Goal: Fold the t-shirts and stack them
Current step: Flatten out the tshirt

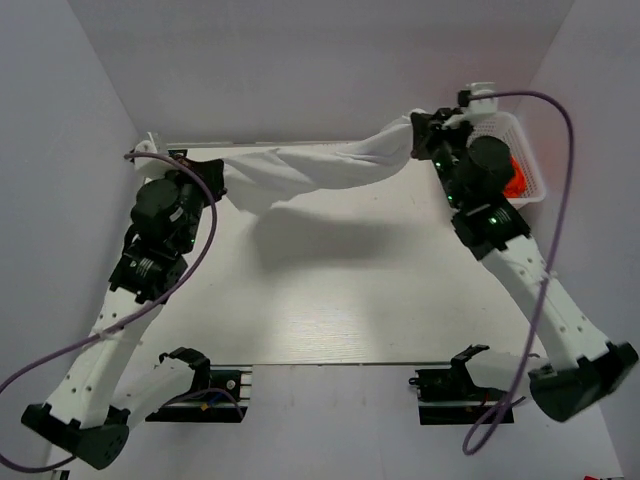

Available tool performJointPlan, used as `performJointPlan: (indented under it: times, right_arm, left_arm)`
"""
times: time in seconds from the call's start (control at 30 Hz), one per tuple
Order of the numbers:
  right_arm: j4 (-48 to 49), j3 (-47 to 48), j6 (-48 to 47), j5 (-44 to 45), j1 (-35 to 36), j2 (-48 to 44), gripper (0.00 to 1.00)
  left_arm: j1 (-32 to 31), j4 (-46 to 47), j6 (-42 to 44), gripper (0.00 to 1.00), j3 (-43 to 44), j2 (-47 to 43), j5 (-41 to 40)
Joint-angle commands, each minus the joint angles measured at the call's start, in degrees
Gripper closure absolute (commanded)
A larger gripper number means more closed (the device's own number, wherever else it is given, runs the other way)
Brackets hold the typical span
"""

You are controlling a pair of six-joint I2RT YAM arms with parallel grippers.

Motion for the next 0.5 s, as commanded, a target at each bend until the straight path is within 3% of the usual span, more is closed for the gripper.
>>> performJointPlan:
  times: [0.0, 0.13, 0.27, 0.47]
  right_arm:
    - [-0.84, -0.12, -1.64, 1.82, 0.12, -7.25, 1.0]
    - [-7.78, 5.59, -2.08, -1.96, -0.06, -13.15, 1.0]
    - [-10.26, 8.67, -3.22, -1.54, -0.06, -20.35, 1.0]
    - [-11.23, 8.24, -4.19, 11.64, -0.14, -23.79, 1.0]
  left_arm:
    - [-0.25, 3.89, 6.66, 1.0, 4.24, -5.77, 6.59]
    - [0.36, 4.96, 8.96, 1.0, 7.93, -11.22, 12.67]
    - [1.07, 4.25, 10.11, 1.0, 11.88, -15.45, 13.3]
    - [1.07, 2.32, 11.16, 1.0, 13.39, -16.69, 1.64]
